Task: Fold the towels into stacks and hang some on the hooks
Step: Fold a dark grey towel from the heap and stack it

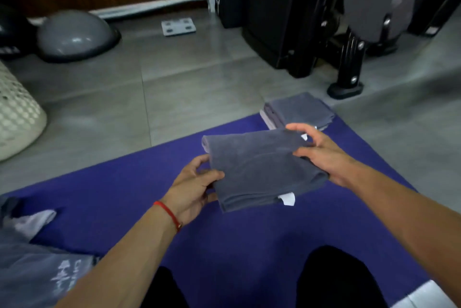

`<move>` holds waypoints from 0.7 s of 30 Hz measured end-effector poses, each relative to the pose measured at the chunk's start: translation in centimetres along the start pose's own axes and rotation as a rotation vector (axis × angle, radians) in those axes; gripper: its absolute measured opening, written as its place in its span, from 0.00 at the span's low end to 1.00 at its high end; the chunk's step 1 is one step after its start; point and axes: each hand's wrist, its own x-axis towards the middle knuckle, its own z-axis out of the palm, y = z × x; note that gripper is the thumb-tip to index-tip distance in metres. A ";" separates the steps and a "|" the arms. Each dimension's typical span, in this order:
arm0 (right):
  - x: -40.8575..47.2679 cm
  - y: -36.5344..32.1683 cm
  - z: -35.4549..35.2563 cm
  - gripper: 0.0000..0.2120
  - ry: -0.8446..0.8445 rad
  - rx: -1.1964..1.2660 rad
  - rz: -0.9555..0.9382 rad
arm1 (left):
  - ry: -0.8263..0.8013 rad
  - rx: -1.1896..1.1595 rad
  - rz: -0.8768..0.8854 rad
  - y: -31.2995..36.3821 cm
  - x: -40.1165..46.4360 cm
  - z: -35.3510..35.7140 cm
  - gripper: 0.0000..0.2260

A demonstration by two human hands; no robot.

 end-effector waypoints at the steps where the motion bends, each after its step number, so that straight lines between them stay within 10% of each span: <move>1: -0.2 -0.8 -0.8 0.27 0.004 -0.023 -0.011 | 0.010 0.018 0.021 0.9 -0.1 0.9 0.21; 21: 21.6 9.2 -19.1 0.28 -0.001 -0.333 0.107 | -0.053 0.382 -0.106 -1.1 23.6 18.7 0.37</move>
